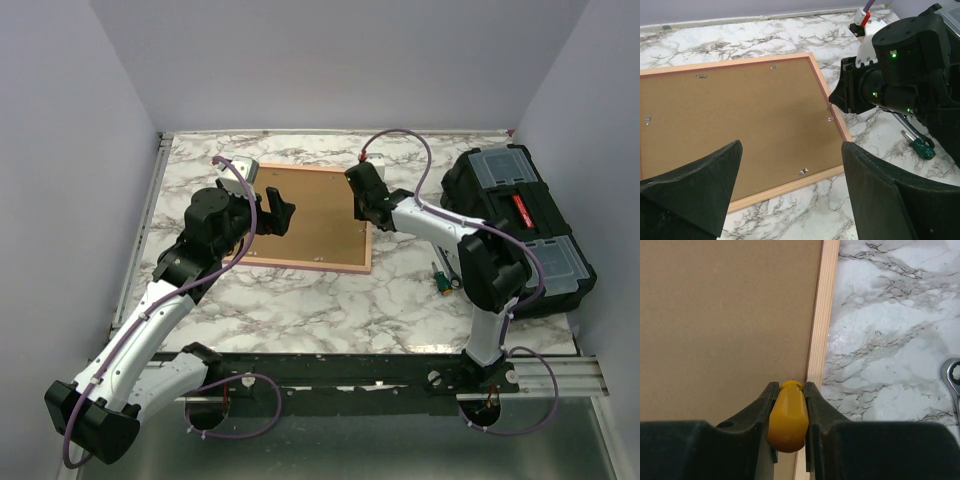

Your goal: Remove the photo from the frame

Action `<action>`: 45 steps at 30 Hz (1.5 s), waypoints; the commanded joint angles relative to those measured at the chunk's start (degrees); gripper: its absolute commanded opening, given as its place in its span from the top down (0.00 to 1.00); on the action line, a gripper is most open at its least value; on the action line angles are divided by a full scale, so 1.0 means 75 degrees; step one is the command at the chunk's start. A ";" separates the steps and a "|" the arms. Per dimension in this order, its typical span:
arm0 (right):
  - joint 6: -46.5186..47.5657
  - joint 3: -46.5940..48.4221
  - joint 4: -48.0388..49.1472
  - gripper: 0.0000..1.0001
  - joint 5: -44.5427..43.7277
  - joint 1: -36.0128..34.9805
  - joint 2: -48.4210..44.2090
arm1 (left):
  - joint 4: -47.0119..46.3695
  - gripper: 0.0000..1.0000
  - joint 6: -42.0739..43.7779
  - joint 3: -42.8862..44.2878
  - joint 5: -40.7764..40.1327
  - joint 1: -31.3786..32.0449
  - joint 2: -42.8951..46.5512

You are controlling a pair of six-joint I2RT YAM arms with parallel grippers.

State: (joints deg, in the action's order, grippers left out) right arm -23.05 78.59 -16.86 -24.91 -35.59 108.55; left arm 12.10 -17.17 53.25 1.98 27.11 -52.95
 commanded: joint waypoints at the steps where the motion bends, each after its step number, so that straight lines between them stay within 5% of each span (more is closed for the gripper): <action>1: -0.0112 -0.0194 -0.0304 0.99 -0.0267 -0.0097 0.0046 | -0.0053 0.17 -0.0031 0.0212 0.0064 -0.0005 -0.0018; 45: -0.0290 -0.1311 0.0071 0.99 0.0397 -0.0653 -0.1130 | 0.0016 0.17 -0.0034 0.0271 0.0158 -0.0003 -0.0007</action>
State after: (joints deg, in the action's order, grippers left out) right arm -25.36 69.54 -16.56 -24.84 -38.81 102.76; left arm 12.16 -17.19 53.67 2.04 27.11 -52.95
